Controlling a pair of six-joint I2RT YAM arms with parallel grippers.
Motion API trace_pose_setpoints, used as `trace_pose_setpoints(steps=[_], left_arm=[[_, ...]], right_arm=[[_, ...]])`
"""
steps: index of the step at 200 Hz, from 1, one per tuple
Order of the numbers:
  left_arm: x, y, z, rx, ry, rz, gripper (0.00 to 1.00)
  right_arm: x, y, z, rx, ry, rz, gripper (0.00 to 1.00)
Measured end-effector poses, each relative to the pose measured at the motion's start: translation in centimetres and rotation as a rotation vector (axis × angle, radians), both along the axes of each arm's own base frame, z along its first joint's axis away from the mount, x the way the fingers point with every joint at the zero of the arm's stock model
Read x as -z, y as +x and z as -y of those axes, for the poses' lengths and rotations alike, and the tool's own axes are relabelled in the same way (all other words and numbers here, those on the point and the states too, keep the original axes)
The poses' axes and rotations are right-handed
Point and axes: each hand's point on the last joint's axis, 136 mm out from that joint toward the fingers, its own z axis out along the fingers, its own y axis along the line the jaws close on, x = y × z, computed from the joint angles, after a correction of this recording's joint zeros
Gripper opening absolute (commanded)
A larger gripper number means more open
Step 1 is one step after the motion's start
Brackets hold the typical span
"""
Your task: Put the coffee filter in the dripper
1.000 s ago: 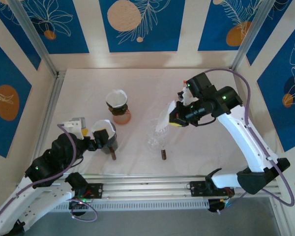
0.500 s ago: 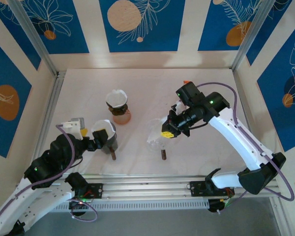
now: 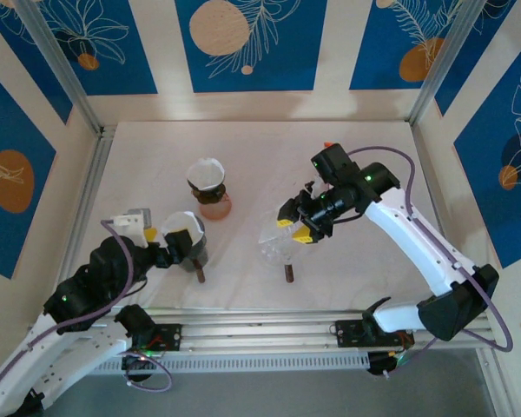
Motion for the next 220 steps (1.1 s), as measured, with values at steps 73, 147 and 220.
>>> trace_pose_setpoints(steps=[73,147,220], left_arm=[[-1.2,0.8,2.2,0.072,0.021,-0.02,1.0],[-3.0,3.5,9.3,0.294,0.069,-0.077,0.88],[-1.9,7.1,16.0,0.476,0.189,-0.195,0.8]], right_arm=[[-2.3,0.7,2.0,-0.019,-0.074,0.227,0.54],[-2.3,3.3,3.1,-0.061,-0.313,0.575,0.53],[-1.5,3.6,6.9,0.029,-0.441,0.695,0.53]])
